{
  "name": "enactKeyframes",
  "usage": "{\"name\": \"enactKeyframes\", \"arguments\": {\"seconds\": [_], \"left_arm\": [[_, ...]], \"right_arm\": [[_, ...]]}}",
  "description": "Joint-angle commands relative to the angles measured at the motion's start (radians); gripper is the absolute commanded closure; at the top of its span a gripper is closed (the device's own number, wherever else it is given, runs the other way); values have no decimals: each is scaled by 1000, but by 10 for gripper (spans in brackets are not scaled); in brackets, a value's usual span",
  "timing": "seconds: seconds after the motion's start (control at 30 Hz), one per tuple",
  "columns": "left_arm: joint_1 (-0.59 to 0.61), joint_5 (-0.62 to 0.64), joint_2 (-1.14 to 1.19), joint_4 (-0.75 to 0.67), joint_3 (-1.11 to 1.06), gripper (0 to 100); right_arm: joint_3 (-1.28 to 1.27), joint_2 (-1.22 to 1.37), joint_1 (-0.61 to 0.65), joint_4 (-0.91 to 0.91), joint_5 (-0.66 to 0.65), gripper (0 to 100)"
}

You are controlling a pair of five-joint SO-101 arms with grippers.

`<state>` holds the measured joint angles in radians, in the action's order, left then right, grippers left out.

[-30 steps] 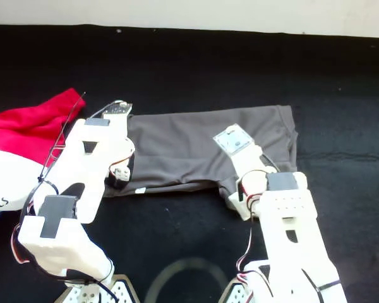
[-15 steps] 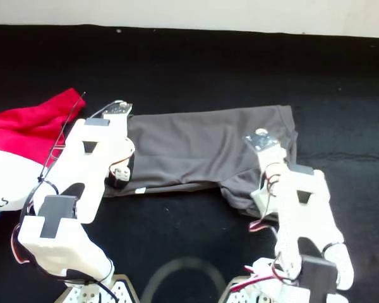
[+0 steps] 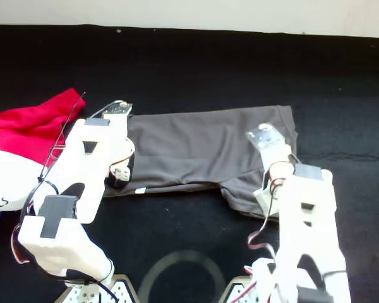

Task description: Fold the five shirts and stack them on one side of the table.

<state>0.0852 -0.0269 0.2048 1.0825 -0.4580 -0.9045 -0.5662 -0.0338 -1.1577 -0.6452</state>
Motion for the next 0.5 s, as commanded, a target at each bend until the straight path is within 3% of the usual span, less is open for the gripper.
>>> {"name": "enactKeyframes", "arguments": {"seconds": [0.0, 0.13, 0.3, 0.47], "left_arm": [[24, 0, 8, -32, -7, 991], [24, 0, 8, -32, -7, 991], [24, 0, 8, -32, -7, 991], [24, 0, 8, -32, -7, 991]], "right_arm": [[-2, -107, 77, -59, -9, 871], [-56, -90, 142, -54, -8, 855], [-113, -12, 163, 56, -9, 734], [-108, 93, 168, 119, -9, 732]]}}
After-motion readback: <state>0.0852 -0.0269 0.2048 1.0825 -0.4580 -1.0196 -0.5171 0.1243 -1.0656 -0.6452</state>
